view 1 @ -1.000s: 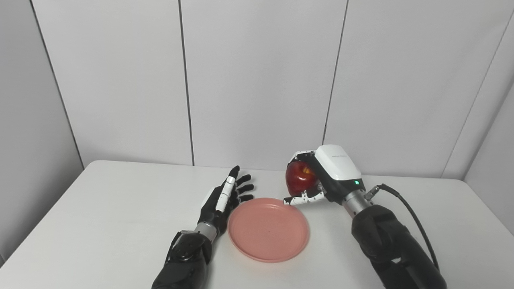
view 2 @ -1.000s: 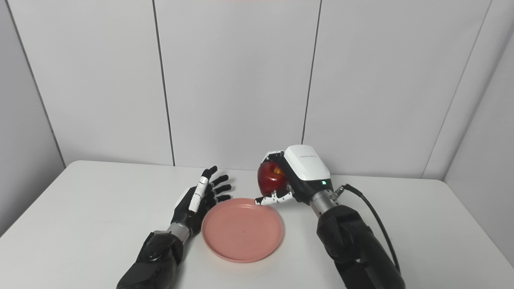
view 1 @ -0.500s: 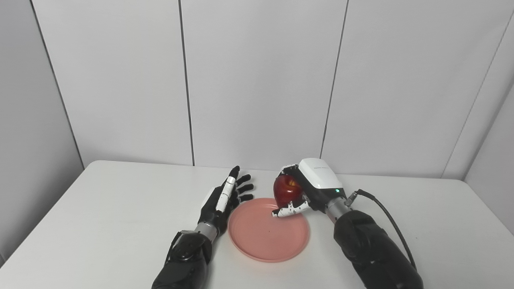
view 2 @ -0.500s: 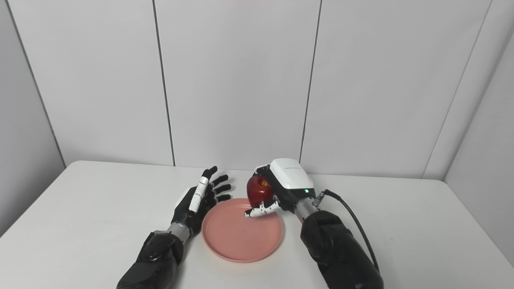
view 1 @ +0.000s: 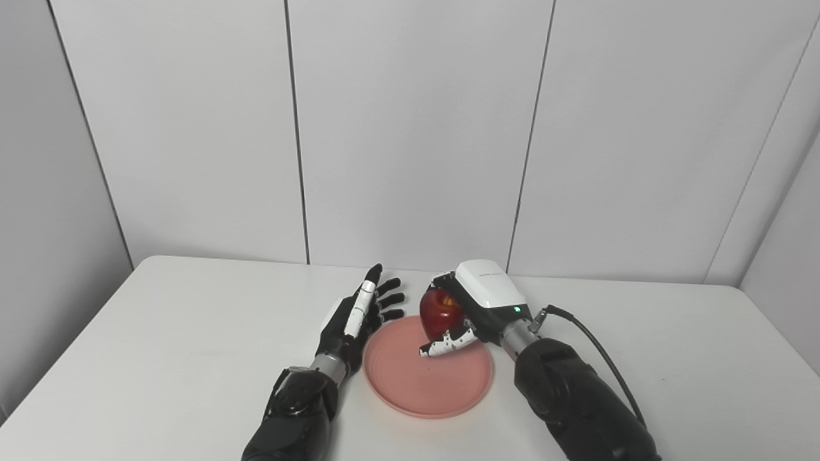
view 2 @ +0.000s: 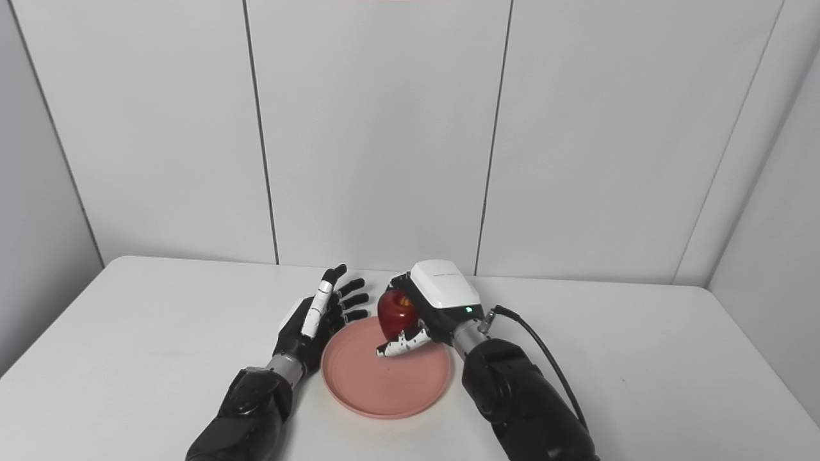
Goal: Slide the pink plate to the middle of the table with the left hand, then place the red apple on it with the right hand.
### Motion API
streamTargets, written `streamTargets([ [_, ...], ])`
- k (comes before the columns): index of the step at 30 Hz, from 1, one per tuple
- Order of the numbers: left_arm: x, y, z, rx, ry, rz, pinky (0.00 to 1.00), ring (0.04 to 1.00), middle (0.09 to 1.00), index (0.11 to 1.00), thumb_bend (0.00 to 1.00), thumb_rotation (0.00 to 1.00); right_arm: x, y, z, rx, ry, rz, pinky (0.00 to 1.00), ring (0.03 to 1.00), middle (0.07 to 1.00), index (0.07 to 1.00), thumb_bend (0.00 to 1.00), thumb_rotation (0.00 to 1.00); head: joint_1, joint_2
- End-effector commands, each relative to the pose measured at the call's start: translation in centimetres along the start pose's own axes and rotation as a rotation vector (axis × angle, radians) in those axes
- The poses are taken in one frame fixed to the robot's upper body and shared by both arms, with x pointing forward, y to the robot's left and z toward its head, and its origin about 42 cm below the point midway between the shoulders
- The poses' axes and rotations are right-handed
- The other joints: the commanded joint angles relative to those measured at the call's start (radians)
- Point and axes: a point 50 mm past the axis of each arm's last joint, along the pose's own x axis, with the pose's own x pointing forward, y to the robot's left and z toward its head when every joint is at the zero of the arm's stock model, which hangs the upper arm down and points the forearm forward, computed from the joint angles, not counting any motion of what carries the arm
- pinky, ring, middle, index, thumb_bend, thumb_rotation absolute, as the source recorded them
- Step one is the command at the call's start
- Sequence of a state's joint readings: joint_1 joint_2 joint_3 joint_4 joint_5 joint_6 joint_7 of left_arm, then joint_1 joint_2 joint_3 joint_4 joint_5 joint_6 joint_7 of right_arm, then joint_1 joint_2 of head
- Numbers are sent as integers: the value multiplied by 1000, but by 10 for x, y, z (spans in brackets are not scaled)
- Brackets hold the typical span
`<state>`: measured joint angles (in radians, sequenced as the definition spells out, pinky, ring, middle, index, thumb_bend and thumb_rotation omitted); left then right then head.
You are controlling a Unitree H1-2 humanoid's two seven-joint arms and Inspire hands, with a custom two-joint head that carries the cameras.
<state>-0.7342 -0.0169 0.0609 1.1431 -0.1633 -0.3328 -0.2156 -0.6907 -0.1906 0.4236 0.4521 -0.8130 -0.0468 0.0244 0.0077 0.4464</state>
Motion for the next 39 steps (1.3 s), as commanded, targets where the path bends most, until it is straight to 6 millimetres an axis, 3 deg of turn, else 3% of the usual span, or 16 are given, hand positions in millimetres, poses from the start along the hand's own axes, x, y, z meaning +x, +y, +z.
streamTargets([
  [1, -41, -2, -74, -59, 276, 37, 761, 839, 892, 984, 771, 917, 20, -36, 16, -17, -59, -87, 121, 178, 261, 494, 508, 155, 2, 1],
  [19, -40, -3, -73, -69, 275, 44, 755, 827, 869, 975, 770, 897, 20, -21, 28, -9, -75, -36, 148, 208, 296, 495, 508, 156, 7, 3],
  [39, -39, -3, -72, -64, 277, 41, 761, 825, 878, 977, 774, 886, 14, 4, 18, -21, -60, 16, 158, 221, 318, 496, 508, 158, 10, 7],
])
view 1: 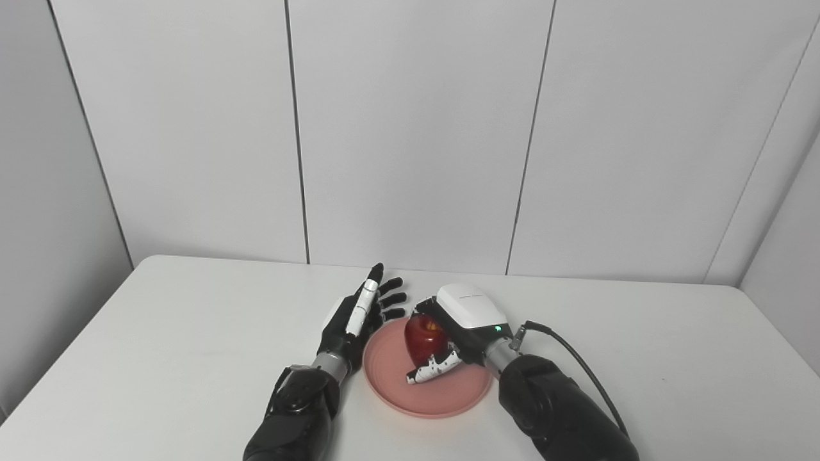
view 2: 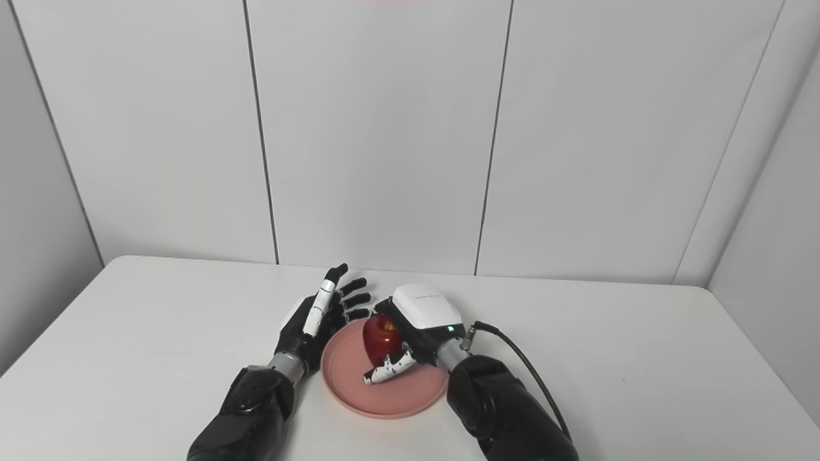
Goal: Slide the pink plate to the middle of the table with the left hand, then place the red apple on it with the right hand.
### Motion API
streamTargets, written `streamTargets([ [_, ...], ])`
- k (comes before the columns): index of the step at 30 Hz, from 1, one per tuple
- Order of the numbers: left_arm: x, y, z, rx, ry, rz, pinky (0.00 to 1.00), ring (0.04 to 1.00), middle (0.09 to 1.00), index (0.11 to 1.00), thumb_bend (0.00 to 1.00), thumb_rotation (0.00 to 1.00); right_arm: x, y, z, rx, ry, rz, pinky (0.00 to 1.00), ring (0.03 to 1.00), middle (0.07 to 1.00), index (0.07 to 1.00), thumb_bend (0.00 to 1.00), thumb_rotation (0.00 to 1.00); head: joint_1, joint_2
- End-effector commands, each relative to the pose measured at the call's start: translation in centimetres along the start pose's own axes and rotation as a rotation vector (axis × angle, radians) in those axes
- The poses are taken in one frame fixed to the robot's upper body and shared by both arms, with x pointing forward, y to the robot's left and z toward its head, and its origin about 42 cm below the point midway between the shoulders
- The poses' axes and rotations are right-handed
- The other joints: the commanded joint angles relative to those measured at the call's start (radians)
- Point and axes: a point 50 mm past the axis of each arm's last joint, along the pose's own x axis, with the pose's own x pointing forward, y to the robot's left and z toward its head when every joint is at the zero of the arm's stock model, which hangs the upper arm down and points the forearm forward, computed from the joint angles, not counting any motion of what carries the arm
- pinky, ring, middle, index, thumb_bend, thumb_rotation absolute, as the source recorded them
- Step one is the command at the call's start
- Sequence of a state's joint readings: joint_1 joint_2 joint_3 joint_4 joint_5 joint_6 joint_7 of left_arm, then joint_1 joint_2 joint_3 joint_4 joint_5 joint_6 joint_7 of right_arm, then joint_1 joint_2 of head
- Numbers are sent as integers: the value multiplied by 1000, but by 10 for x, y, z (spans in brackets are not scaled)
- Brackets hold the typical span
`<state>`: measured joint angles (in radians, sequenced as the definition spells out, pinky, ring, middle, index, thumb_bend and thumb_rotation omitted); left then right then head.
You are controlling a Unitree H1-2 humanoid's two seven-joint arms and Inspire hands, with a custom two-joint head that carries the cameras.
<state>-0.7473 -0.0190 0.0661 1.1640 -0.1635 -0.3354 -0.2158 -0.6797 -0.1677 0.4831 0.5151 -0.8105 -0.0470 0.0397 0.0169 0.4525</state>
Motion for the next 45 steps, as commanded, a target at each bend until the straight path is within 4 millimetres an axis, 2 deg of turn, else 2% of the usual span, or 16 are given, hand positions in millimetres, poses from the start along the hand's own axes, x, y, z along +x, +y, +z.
streamTargets([
  [1, -41, -2, -74, -61, 271, 39, 763, 826, 879, 977, 774, 886, 12, -28, 11, -24, -54, -88, 158, 220, 317, 496, 508, 158, 1, 1],
  [3, -41, -2, -74, -62, 271, 39, 785, 835, 883, 982, 780, 885, 12, -27, 10, -19, -49, -85, 145, 208, 304, 495, 508, 158, 2, 1],
  [10, -41, 0, -73, -62, 270, 44, 755, 832, 885, 983, 788, 868, 10, -23, 7, -17, -46, -80, 118, 175, 262, 495, 508, 156, 2, 2],
  [17, -41, 0, -73, -55, 270, 35, 771, 843, 894, 991, 786, 874, 10, -21, 6, -31, -46, -80, 118, 176, 262, 495, 508, 157, 0, 3],
  [24, -42, 1, -74, -59, 275, 38, 769, 846, 899, 1000, 800, 866, 7, -19, 3, -62, -37, -76, 132, 194, 291, 496, 507, 166, 1, 4],
  [26, -42, 1, -74, -55, 276, 37, 763, 842, 893, 1000, 799, 866, 7, -18, 2, -76, -33, -71, 181, 252, 350, 497, 503, 179, 0, 5],
  [27, -42, 1, -74, -52, 277, 38, 763, 842, 893, 1000, 799, 866, 6, -18, 2, -82, -31, -68, 181, 252, 350, 497, 503, 179, -1, 5],
  [28, -42, 1, -74, -51, 278, 38, 762, 839, 891, 1000, 799, 866, 6, -17, 1, -87, -28, -66, 216, 294, 392, 575, 581, 452, -1, 5],
  [29, -42, 1, -74, -50, 278, 39, 766, 842, 890, 1000, 799, 866, 6, -17, 1, -90, -25, -62, 238, 320, 418, 604, 613, 577, -1, 5],
  [30, -42, 1, -74, -51, 278, 39, 770, 847, 889, 1000, 799, 866, 6, -17, 1, -91, -23, -60, 262, 348, 446, 624, 637, 671, -1, 5],
  [31, -42, 2, -75, -53, 280, 40, 771, 849, 889, 1000, 799, 866, 5, -17, 0, -90, -23, -55, 270, 358, 455, 630, 645, 704, -2, 5],
  [32, -42, 2, -75, -54, 281, 41, 766, 849, 889, 1000, 810, 858, 5, -17, 0, -89, -23, -53, 326, 418, 508, 647, 697, 844, -2, 5],
  [33, -42, 2, -75, -56, 283, 42, 762, 849, 892, 1000, 818, 853, 4, -17, -1, -88, -24, -49, 368, 461, 547, 659, 740, 923, -2, 6],
  [37, -42, 3, -75, -51, 288, 40, 759, 848, 904, 1000, 833, 851, 3, -17, -3, -87, -22, -41, 445, 529, 619, 688, 849, 997, -2, 6],
  [45, -42, 3, -75, -49, 290, 37, 769, 853, 914, 1000, 833, 853, 2, -17, -7, -90, -18, -39, 460, 536, 639, 726, 908, 1000, -2, 6],
])
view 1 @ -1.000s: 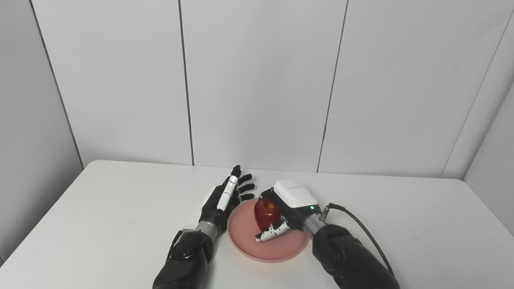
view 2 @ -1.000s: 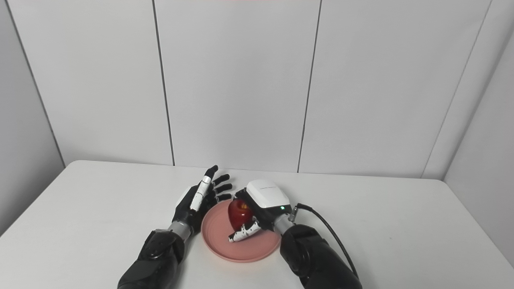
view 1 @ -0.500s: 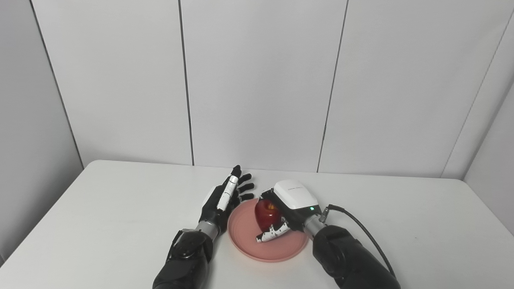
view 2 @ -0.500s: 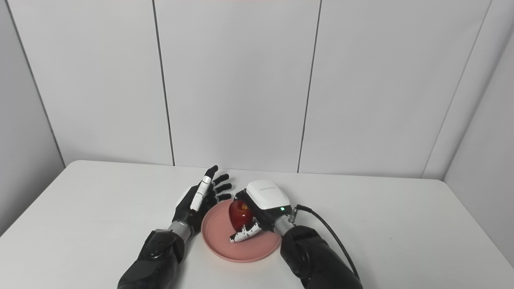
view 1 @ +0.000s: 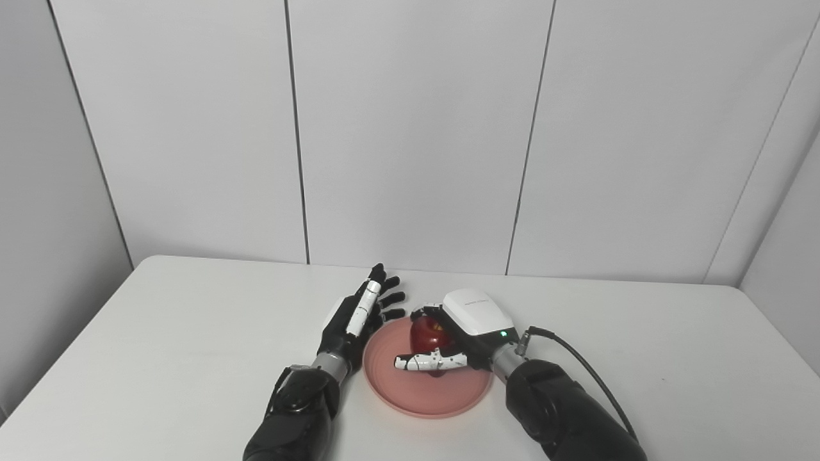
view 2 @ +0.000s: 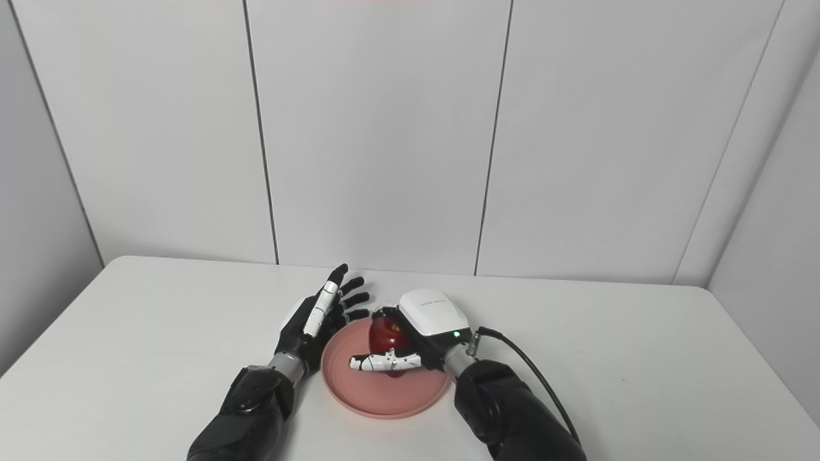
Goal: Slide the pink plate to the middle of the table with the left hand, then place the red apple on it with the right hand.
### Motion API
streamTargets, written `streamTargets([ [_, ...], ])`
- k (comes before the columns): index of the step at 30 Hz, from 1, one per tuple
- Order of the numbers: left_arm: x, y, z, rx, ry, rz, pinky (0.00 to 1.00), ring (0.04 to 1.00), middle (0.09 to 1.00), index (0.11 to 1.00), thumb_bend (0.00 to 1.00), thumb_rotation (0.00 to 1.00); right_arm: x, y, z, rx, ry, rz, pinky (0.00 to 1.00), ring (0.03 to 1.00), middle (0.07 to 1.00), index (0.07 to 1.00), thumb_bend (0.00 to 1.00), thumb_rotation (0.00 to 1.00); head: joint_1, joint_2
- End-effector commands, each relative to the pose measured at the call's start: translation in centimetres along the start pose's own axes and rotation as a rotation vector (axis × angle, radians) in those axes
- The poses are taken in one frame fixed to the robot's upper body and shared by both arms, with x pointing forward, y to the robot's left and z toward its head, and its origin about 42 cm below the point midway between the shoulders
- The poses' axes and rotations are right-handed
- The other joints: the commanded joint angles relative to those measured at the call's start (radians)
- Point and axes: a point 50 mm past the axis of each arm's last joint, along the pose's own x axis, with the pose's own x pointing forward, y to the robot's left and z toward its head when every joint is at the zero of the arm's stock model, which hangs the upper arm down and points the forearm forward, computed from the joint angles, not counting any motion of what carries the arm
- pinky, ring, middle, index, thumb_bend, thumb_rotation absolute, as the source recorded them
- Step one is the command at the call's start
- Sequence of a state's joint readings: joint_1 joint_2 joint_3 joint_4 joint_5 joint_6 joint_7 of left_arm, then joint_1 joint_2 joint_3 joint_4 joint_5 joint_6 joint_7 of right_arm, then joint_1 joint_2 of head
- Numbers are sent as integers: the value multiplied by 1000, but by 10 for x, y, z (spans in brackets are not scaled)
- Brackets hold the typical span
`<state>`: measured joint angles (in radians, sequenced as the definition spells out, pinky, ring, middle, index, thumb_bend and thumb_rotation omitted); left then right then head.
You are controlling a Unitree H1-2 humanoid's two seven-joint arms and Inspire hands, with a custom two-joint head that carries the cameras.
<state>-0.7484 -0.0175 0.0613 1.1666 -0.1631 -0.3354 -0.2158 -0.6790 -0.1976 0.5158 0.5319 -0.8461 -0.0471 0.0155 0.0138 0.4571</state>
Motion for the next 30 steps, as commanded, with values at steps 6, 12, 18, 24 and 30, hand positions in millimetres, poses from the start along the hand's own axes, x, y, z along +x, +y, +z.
streamTargets([
  [6, -42, 2, -75, -59, 289, 39, 775, 855, 920, 1000, 833, 845, 7, -21, 2, -18, -25, -45, 465, 535, 639, 737, 912, 1000, 1, 1],
  [12, -42, 2, -75, -54, 286, 40, 763, 840, 903, 1000, 823, 847, 6, -22, 1, -19, -29, -50, 463, 536, 636, 740, 903, 1000, 2, 1],
  [18, -42, 1, -75, -57, 285, 38, 767, 835, 911, 1000, 821, 847, 6, -24, 0, -17, -33, -58, 464, 550, 644, 749, 890, 1000, 6, 2],
  [24, -42, -1, -74, -48, 280, 31, 764, 845, 909, 1000, 816, 853, 4, -32, 1, 86, -88, -127, 605, 689, 746, 777, 859, 1000, 10, 2],
  [30, -41, -1, -74, -49, 280, 29, 778, 836, 904, 1000, 817, 862, 2, -41, 4, 233, -166, -243, 748, 804, 828, 836, 838, 1000, 10, 1],
])
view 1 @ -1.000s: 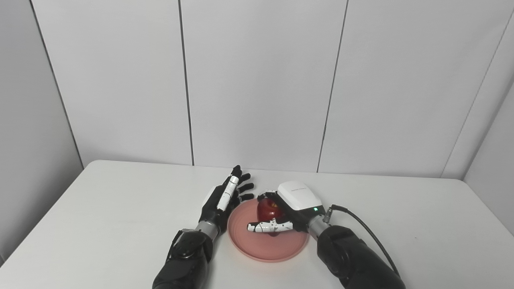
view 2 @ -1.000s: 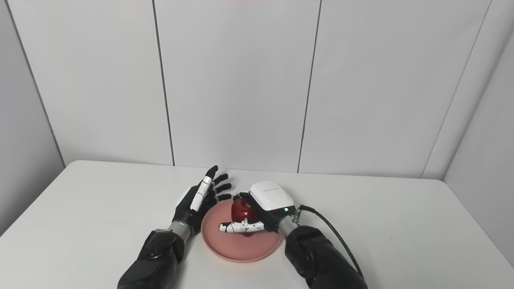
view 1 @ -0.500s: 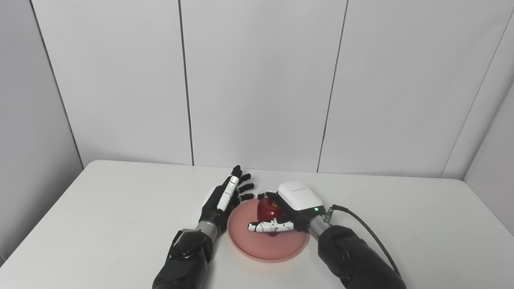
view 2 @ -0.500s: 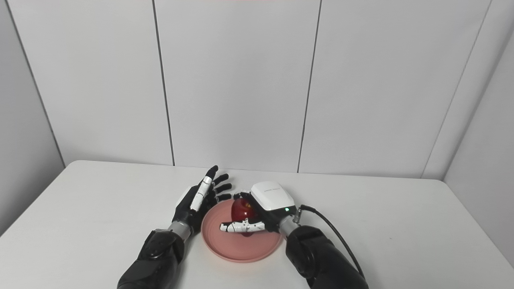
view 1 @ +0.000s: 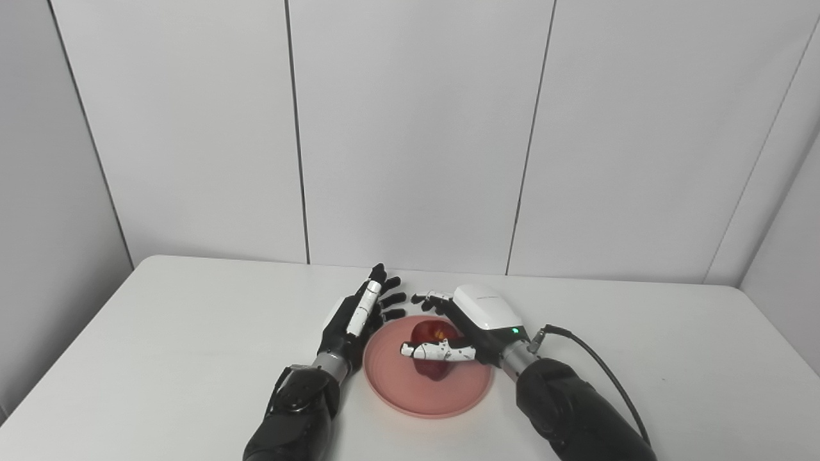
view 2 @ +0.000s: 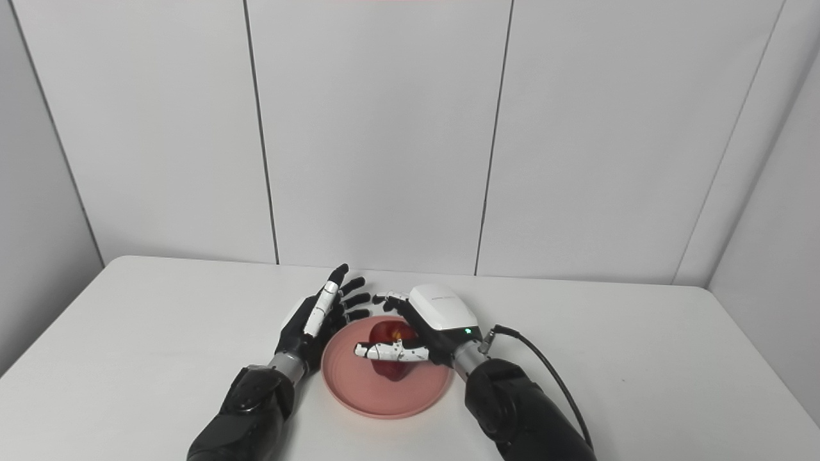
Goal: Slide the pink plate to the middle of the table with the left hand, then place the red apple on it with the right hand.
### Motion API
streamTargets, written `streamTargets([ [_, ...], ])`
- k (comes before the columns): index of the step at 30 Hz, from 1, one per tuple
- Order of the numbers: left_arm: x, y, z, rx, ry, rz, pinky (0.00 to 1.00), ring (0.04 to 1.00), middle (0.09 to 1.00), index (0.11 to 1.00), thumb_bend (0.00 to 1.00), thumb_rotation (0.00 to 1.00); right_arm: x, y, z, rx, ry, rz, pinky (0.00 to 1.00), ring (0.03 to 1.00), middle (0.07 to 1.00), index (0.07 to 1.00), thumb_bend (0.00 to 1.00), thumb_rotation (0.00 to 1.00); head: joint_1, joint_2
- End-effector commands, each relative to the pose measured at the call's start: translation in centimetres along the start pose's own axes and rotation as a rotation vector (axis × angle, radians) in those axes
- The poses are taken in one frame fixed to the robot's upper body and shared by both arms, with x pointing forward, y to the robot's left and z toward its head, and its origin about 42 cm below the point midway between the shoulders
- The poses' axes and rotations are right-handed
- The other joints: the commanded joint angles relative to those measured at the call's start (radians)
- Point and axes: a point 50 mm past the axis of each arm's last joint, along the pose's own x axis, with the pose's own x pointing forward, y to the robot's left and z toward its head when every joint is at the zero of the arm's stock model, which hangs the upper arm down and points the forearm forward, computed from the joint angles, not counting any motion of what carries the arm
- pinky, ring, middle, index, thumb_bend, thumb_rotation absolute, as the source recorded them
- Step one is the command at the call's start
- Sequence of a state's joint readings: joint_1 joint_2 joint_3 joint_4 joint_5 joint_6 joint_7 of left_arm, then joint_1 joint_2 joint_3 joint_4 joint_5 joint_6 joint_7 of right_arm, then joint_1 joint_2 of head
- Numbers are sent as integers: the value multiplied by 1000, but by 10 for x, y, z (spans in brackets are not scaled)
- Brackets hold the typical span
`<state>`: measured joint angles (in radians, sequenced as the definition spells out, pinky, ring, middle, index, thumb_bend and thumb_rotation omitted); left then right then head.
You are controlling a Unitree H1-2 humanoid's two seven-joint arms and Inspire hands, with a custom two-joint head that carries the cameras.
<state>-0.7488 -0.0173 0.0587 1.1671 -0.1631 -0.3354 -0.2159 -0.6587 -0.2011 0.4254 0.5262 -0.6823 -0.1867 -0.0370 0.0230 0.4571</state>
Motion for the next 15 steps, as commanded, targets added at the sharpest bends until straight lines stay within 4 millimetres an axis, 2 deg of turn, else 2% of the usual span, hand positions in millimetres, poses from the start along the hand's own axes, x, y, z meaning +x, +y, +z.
streamTargets([
  [1, -41, 0, -74, -51, 277, 30, 778, 835, 903, 1000, 816, 864, 15, -26, 19, 53, -117, -139, 768, 815, 834, 845, 839, 1000, 1, 2],
  [5, -41, 0, -74, -56, 276, 32, 785, 835, 891, 1000, 810, 866, 15, -28, 20, 156, -152, -212, 831, 871, 888, 903, 881, 1000, 1, 3],
  [7, -41, 0, -74, -60, 278, 33, 794, 838, 893, 1000, 810, 861, 15, -28, 20, 216, -159, -235, 895, 918, 925, 944, 916, 1000, 1, 3],
  [9, -41, 0, -74, -62, 277, 33, 796, 839, 889, 1000, 814, 860, 14, -28, 18, 337, -158, -260, 916, 943, 947, 970, 941, 1000, 1, 3],
  [13, -40, 0, -72, -58, 271, 38, 786, 841, 897, 1000, 828, 852, 14, -28, 15, 552, -143, -319, 932, 955, 961, 997, 904, 1000, 4, 2],
  [15, -40, -1, -72, -62, 268, 43, 791, 862, 914, 1000, 832, 841, 14, -28, 12, 628, -124, -340, 970, 956, 958, 1000, 873, 1000, 4, 2],
])
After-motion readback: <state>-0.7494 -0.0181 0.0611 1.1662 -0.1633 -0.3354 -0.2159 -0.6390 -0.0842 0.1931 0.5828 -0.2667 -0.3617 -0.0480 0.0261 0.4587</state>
